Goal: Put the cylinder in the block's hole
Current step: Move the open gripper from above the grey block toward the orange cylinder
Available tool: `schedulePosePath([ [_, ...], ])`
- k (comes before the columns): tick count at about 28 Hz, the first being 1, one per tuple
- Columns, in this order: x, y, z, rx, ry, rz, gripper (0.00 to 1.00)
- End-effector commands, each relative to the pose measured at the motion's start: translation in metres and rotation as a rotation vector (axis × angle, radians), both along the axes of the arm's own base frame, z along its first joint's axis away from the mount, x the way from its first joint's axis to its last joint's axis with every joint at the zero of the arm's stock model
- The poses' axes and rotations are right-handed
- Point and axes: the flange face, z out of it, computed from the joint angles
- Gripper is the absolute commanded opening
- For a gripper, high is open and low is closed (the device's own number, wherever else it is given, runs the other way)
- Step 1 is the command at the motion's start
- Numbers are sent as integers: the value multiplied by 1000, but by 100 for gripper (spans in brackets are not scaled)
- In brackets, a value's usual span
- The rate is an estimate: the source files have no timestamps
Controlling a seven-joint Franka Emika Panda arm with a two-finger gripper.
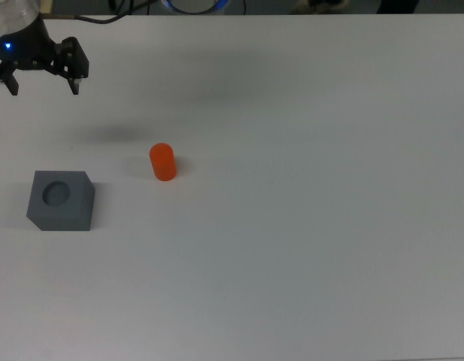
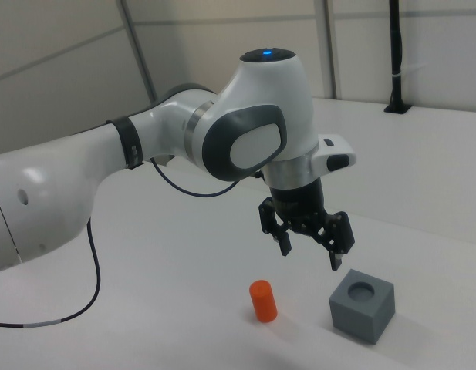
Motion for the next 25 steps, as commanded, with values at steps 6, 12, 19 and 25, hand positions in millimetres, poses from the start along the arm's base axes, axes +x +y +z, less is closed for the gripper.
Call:
schedulePosePath([
  [6,-2,-2,2,-13,8,5,100],
  [12,-2,23,-4,-18,26,36,100],
  [19,-16,49,-5,-8,7,77,100],
  [25,-31,75,-19,-5,-61,120,100],
])
